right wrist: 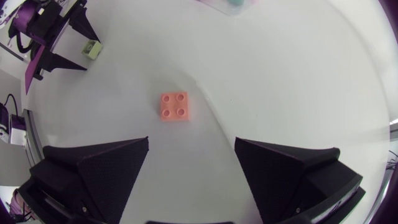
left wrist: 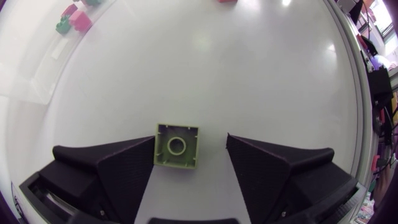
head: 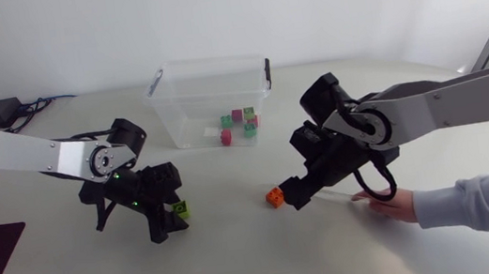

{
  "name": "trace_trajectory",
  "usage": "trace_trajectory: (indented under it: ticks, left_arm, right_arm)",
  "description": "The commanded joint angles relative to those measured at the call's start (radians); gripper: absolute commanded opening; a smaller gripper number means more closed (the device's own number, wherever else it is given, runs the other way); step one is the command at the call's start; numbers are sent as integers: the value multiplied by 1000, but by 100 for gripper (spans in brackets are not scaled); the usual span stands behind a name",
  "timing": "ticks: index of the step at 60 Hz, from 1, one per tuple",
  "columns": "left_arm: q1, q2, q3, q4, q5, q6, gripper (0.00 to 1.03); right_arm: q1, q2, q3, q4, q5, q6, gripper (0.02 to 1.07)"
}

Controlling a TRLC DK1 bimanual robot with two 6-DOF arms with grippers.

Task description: Place the duplo bricks in the container

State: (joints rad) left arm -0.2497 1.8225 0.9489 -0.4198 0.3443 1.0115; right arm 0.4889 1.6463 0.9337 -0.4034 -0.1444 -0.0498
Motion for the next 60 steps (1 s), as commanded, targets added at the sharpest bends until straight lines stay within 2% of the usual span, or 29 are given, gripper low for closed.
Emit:
trace_trajectory:
  ticks: [1, 7, 19, 29, 36, 53, 60]
  left_arm:
    - [4, 29, 5, 4, 32, 53, 45]
    - [-5, 12, -1, 4, 71, 55, 38]
    - [7, -129, -36, -19, 127, 47, 37]
    - [17, -424, -82, -73, 144, -24, 37]
    - [17, -539, -33, -128, 145, -70, 37]
    - [69, -511, 179, -102, 145, -211, 37]
    - [75, -437, 243, -14, 136, -280, 37]
  right_arm:
    - [34, 41, 27, 25, 31, -4, 102]
    - [71, 84, 45, 35, 72, -2, 102]
    - [122, 83, 50, 21, 78, -9, 102]
    - [152, 12, 13, -28, 5, -163, 102]
    - [155, -25, 5, -74, -55, -289, 102]
    - [206, -62, -12, -212, -96, -499, 102]
    - [237, -68, -26, -242, -98, -568, 102]
